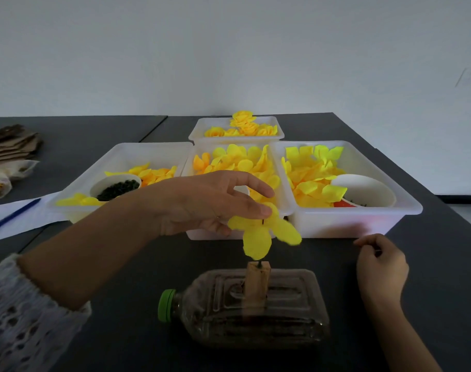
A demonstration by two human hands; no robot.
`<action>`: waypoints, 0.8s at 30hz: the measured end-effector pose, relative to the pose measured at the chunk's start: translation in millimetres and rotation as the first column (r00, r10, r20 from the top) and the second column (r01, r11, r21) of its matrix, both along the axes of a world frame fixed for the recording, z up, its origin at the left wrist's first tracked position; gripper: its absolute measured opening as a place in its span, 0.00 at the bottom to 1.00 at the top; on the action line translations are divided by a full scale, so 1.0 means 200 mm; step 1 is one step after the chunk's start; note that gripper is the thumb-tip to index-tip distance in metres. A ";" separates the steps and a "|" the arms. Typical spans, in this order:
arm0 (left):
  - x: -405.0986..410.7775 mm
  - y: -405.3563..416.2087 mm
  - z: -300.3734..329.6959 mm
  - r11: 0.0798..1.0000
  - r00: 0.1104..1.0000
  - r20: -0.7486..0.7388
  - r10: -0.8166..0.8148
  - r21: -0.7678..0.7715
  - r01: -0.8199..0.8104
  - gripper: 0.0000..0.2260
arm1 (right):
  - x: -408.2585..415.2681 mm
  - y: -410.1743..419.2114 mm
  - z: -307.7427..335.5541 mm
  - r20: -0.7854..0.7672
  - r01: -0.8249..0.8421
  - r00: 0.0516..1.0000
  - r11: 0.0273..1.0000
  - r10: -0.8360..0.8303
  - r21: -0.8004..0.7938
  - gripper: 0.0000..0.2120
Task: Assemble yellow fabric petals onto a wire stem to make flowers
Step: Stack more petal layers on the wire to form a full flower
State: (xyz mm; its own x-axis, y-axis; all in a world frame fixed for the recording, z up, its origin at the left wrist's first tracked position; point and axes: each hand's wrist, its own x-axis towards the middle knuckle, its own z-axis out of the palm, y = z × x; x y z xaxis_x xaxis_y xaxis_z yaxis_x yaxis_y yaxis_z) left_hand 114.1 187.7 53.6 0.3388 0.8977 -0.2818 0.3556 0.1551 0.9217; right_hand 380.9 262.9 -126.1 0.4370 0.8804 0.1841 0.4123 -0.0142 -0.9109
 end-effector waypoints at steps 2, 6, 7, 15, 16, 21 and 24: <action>0.01 0.00 -0.02 0.990 0.993 -0.104 0.050 0.137 -0.035 0.27 | 0.00 0.00 0.00 0.000 -0.007 1.000 1.000 0.007 0.000 0.14; 0.04 -0.04 -0.03 0.891 0.986 -0.139 0.093 0.454 -0.020 0.22 | 0.00 0.00 0.00 0.002 -0.007 1.000 1.000 0.007 0.003 0.14; 0.04 -0.06 -0.04 0.874 0.992 -0.119 0.049 0.486 0.015 0.18 | 0.00 0.00 0.00 0.003 -0.005 1.000 1.000 0.005 0.002 0.14; 0.13 -0.11 -0.33 0.868 0.999 0.035 -0.034 0.496 0.012 0.10 | 0.00 0.00 -0.01 0.010 0.000 1.000 1.000 0.000 0.005 0.14; 0.13 -0.11 -0.36 0.856 1.000 -0.008 -0.029 0.516 0.029 0.12 | 0.00 0.00 -0.01 0.011 0.002 1.000 1.000 -0.002 0.006 0.14; 0.14 -0.13 -0.44 0.822 0.999 -0.039 -0.016 0.568 0.036 0.16 | 0.01 0.01 -0.01 0.024 0.012 1.000 1.000 -0.013 0.013 0.15; 0.14 -0.12 -0.46 0.822 0.998 -0.066 -0.022 0.566 0.056 0.17 | 0.01 0.01 -0.01 0.033 0.011 0.999 1.000 -0.012 0.010 0.15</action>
